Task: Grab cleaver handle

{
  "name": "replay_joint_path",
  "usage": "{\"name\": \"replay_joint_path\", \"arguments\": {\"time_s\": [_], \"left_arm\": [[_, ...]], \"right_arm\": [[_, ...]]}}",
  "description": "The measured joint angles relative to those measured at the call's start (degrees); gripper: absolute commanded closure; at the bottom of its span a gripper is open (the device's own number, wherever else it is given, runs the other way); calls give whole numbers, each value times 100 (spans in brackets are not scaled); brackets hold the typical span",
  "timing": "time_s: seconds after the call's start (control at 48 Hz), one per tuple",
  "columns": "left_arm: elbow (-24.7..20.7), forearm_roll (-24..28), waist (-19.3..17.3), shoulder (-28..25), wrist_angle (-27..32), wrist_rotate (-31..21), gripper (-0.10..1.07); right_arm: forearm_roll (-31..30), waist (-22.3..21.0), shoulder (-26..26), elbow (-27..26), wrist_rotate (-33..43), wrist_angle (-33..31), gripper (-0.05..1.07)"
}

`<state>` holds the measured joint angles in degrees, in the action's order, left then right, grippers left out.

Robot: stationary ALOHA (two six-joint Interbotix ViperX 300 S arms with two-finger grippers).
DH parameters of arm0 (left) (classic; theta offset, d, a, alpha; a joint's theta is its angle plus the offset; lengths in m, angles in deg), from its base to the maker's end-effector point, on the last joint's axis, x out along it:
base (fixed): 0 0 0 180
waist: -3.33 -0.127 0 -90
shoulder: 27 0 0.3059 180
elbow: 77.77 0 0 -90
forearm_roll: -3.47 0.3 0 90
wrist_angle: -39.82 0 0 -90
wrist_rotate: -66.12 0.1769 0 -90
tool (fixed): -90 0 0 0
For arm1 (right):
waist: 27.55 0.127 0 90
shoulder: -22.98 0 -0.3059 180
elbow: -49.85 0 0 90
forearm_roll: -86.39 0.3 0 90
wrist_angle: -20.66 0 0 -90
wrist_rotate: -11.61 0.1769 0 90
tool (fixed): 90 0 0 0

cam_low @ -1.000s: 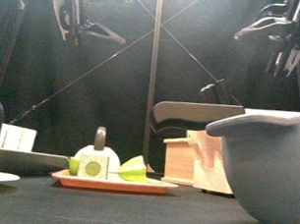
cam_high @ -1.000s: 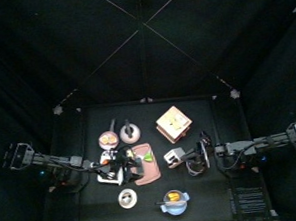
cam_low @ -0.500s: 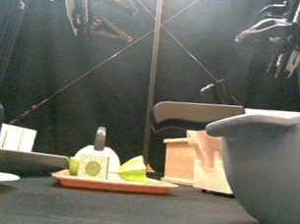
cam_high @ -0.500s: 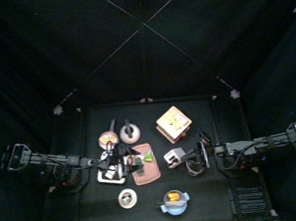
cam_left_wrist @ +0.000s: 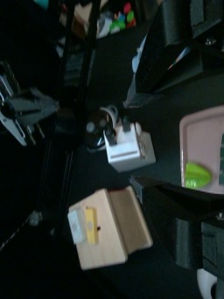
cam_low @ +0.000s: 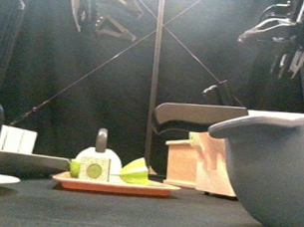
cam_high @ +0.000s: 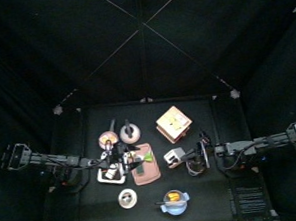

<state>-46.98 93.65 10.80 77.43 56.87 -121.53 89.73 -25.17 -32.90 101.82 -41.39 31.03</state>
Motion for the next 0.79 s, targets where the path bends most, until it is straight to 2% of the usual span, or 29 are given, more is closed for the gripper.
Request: {"name": "replay_joint_path", "arguments": {"time_s": [0.125,0.208,0.312,0.396,0.479,0.583,0.667,0.792], "left_arm": [[-70,-70,167,-44,650,800,1],[-255,-492,325,-35,1248,1494,1],[-501,-1292,483,-44,1802,2338,1],[-712,-2224,527,-53,2276,3023,1],[-949,-3340,519,-79,2848,3419,1],[-1072,-4025,536,-167,3366,3841,1],[-1063,-4315,580,-334,3586,4307,1],[-976,-4729,773,-624,3357,5019,1]], "right_arm": [[0,0,9,-9,0,0,101],[0,0,9,-9,-9,0,101],[0,-18,9,-9,0,9,101],[0,-35,9,-9,0,9,101],[0,-26,9,-9,0,9,101],[0,-35,9,-9,0,9,101],[0,-44,9,-9,0,0,101],[0,-53,9,-9,0,0,101]]}}
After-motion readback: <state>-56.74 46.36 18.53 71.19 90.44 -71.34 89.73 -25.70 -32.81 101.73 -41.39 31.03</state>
